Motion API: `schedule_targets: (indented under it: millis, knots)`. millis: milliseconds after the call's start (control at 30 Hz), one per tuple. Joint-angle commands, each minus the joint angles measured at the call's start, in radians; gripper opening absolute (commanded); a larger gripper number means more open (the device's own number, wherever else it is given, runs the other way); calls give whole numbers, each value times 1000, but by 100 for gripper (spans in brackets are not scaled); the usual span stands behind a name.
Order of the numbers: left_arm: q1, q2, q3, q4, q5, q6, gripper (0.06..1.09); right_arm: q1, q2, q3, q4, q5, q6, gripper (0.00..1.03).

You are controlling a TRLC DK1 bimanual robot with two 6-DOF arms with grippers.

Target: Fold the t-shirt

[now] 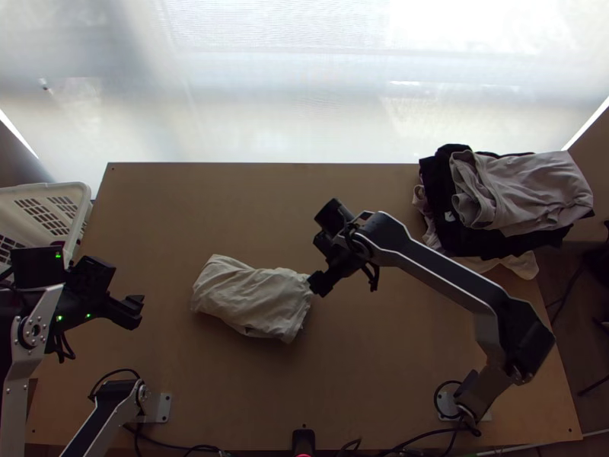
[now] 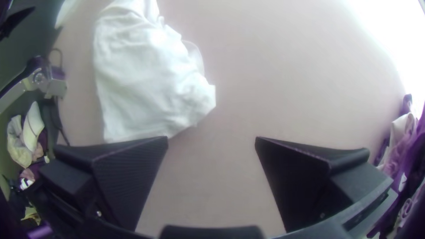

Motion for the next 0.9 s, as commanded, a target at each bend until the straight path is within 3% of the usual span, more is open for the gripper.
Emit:
schedule_targets:
  millis: [0, 233, 533, 700, 867]
  knots:
    - [53, -43, -21, -14, -15, 5, 104, -8, 129, 114, 31, -103, 22, 88]
    - [65, -90, -44, -20, -26, 5, 104, -7, 215, 180, 33, -208, 46, 88]
    - [71, -90, -47, -17, -38, 31, 104, -62, 272, 144, 77, -252, 43, 81]
    - [74, -86, -53, 0, -43, 40, 104, -71, 275, 105, 131, -269, 45, 55]
    - [74, -72, -53, 17, -45, 49, 104, -54, 266, 87, 136, -310, 45, 38]
